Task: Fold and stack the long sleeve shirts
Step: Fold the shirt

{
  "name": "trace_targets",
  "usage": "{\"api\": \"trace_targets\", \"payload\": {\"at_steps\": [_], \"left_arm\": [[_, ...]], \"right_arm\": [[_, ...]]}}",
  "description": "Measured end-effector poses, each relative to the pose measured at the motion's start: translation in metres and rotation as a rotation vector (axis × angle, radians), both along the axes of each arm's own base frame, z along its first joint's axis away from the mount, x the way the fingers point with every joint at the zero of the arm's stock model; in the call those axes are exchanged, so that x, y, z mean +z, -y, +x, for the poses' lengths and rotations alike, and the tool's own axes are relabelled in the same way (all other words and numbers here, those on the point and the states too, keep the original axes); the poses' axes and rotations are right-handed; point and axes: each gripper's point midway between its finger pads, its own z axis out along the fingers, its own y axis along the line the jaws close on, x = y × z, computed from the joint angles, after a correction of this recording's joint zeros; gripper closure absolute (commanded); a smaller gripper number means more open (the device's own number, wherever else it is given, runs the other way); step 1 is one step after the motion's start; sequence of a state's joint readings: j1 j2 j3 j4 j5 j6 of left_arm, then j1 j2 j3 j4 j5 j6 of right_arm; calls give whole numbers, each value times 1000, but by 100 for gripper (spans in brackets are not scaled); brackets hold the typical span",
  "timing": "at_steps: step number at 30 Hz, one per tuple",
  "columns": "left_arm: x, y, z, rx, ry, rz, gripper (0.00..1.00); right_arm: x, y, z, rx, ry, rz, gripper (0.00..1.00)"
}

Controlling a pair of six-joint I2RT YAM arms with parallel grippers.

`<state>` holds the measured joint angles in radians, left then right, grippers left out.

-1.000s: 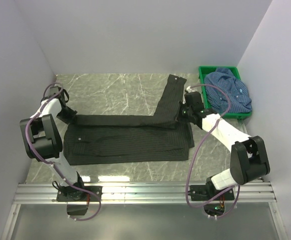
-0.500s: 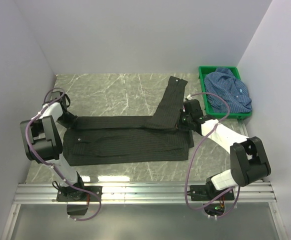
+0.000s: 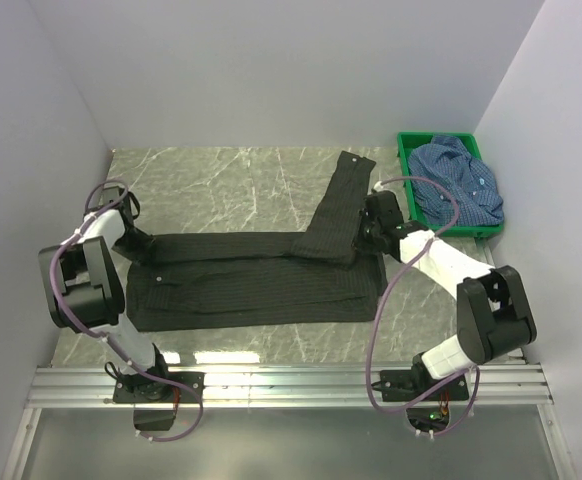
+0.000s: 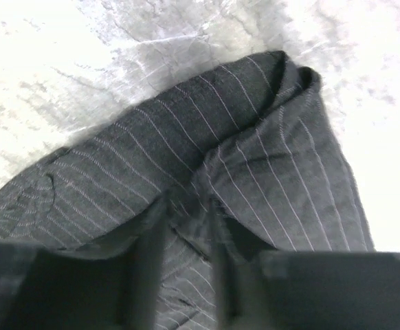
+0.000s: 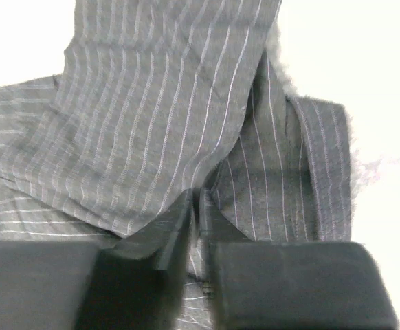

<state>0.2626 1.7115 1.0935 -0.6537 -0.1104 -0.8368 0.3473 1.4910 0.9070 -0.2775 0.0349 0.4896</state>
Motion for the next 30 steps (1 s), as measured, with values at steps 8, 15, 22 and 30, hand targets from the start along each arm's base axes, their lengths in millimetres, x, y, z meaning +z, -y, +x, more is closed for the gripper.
{"api": "trace_targets", "payload": {"at_steps": [8,15,22,30], "left_arm": [[65,-1,11,14,175,33,22],[103,28,36,-71,325,14,26],[48,46,48,-124,207,-58,25],[17,39,36,-126,121,-30,14]], "right_arm": [[73,-21,20,56,151,18,57],[88,-56,31,119,182,153,60],[33,-46,58,63,62,110,54],[45,10,149,-92,142,-9,45]]}}
